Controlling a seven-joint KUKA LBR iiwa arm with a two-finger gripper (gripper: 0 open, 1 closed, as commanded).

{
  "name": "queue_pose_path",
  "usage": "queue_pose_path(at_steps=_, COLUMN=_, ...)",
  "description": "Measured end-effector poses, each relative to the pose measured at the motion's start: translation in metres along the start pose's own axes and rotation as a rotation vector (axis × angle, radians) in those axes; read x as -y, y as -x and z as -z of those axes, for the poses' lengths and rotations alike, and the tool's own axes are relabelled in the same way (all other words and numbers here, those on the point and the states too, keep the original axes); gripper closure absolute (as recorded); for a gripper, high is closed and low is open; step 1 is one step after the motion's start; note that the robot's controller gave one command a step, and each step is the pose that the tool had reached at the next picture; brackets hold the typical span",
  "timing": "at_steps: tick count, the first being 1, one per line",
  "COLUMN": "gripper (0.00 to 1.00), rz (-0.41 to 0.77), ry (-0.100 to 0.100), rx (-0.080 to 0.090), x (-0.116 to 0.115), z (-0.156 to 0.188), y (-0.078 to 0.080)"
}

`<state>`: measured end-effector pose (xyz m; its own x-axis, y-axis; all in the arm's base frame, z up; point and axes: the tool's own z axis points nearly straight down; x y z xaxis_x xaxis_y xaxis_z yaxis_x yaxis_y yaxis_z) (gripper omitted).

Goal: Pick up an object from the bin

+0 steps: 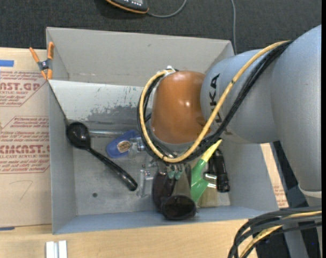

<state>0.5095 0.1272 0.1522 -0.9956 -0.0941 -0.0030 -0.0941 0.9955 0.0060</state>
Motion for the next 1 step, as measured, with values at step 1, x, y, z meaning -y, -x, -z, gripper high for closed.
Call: queue_pose_path(at_steps=1, gripper=0.00, rz=-0.027, ry=0.000, rx=0.000, x=0.0254, z=-0.0072, y=0.0018)
